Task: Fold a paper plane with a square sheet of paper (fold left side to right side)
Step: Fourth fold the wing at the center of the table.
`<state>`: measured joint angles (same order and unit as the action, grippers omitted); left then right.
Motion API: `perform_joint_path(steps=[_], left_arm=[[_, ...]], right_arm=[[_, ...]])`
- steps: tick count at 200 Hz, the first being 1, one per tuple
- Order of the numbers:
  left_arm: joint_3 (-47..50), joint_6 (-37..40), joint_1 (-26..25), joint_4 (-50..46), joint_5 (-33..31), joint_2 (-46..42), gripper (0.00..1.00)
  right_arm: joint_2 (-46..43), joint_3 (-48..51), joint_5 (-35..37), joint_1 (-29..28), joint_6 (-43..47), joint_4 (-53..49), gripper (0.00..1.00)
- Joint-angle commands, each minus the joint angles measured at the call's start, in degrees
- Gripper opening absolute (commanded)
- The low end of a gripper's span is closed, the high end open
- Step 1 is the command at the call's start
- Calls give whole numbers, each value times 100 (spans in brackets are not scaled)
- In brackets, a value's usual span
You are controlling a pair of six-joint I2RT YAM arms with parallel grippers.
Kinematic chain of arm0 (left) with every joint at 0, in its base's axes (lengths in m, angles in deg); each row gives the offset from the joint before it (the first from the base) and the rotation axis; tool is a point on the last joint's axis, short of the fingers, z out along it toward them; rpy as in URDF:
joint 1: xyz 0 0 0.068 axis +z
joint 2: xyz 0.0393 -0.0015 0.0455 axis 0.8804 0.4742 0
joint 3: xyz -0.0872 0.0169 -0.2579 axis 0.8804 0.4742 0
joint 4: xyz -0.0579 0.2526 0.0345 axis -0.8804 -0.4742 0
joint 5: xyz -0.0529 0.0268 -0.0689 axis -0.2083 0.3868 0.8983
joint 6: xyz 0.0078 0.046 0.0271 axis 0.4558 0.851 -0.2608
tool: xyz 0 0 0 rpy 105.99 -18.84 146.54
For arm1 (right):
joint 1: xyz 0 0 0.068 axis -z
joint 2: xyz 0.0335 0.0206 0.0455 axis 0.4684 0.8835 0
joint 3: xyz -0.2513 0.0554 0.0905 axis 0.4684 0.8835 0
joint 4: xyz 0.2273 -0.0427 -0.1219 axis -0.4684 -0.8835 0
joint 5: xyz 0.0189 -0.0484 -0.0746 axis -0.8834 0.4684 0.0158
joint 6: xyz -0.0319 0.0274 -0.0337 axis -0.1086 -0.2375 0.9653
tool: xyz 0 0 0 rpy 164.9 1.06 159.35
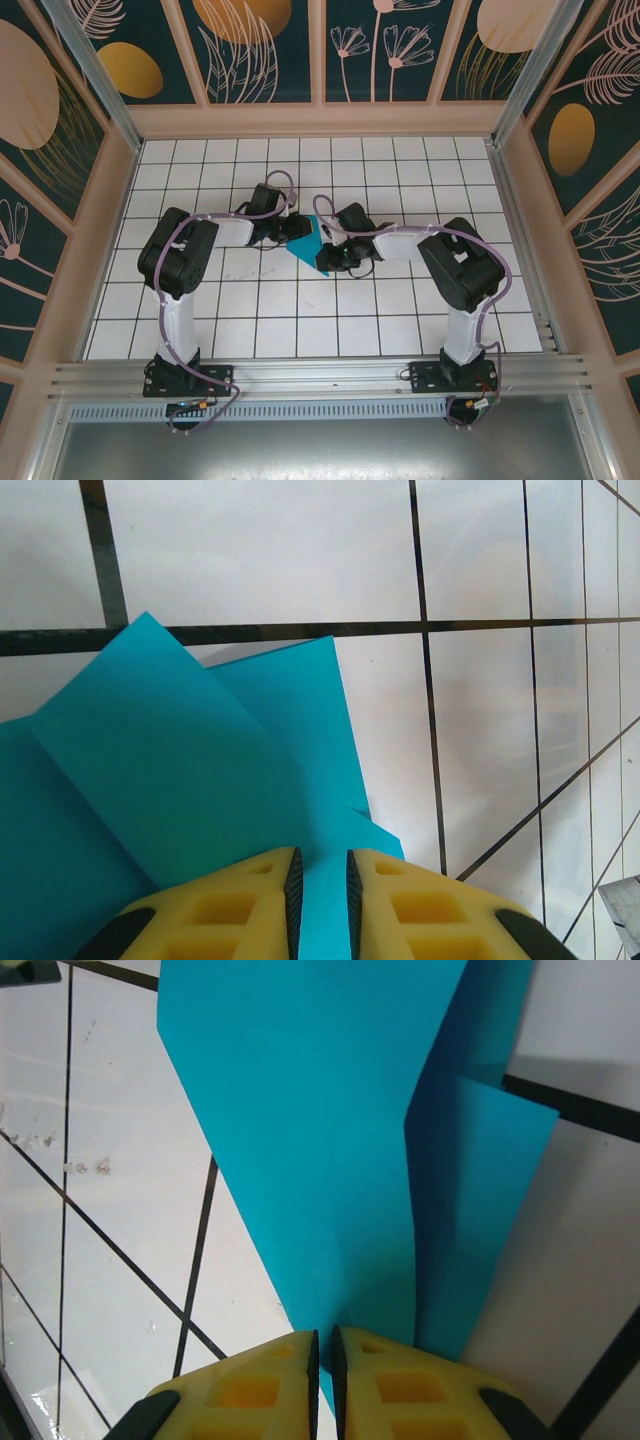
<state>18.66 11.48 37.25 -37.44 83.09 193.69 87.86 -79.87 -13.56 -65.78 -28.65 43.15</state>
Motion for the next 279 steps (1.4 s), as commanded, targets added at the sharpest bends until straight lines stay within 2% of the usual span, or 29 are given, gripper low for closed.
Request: perform_joint_path(steps=[1,87,144,187,209,245,279], left_arm=[[186,164,5,-672,-402,281,24],[146,177,2,-743,-436,293,24],[146,172,2,-752,-427,253,23],[164,148,4,-721,-418,198,23],[172,133,2,-699,-416,193,23],[159,111,6,-666,-387,206,23],[157,112,4,-673,-373,206,23]], right_arm=[[-69,165,286,-80,173,-1194,17],[-345,507,212,-157,172,-1344,16],[-713,459,205,-136,194,-1498,7],[-1238,145,-402,20,18,-992,6],[-936,-73,-631,87,-193,-493,5],[-175,-534,-342,125,-281,-196,4],[185,-627,-122,229,-295,-178,3]])
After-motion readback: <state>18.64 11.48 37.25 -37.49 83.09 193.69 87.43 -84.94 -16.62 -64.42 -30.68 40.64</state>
